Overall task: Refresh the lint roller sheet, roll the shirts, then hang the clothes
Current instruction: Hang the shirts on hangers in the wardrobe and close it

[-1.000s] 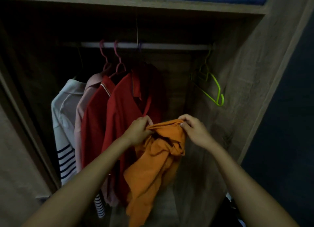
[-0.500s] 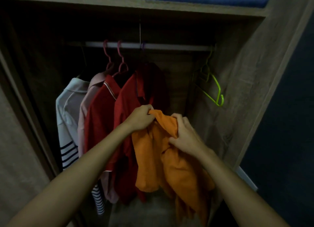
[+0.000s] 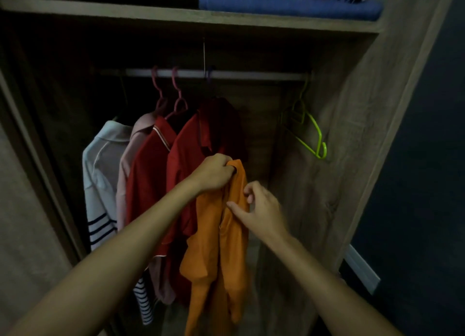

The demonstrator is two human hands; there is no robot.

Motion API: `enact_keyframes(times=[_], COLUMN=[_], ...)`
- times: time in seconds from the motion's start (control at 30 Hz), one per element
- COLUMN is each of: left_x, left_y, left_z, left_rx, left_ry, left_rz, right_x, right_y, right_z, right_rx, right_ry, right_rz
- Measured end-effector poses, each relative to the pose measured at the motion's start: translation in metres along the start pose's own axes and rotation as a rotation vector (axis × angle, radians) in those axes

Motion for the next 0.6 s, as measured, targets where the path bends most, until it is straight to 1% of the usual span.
enact_keyframes(times=[0.07,0.23,0.3,0.4,0.5,0.6], left_x=[-0.001,-0.004,-0.006,-0.014,-0.023,-0.024], left_y=[-0.005,-0.014,-0.021,-0.032,-0.052,-0.069], left_z=[0.001,0.001,0.003,0.004,0.008,0.018], left_rx=[-0.009,0.041,0.055,0.139,0.206,0.280], left_ry=[-0.004,0.005,0.006,0.019,0.061,0.094], left_rz=[-0.025,-0.061,-0.062,-0.017,-0.029,-0.074], right_x=[-0.002,-0.004,-0.003,0.009,0.026,0.039], right_y=[0.013,0.026,0.023,0.001,-0.034,-0.052], right_z=[0.001,0.011,0.014,-0.010,-0.046,-0.064], right_rx=[-0.047,0.013,0.040,0.054,-0.036,-0.118], right_ry=[0.020,0.036,0.027,0.112,0.200,0.208], right_rz=[0.042,0.126,0.126,0.080,0.001,0.035])
Point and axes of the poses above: each hand's wrist, its own x-axis towards the middle knuckle, its own y-axis out of the palm, z = x × y, the point moved 9 cm from there along x, towards the middle knuckle, and after that the axes turned 14 degrees about -x, right-handed, at the moved point
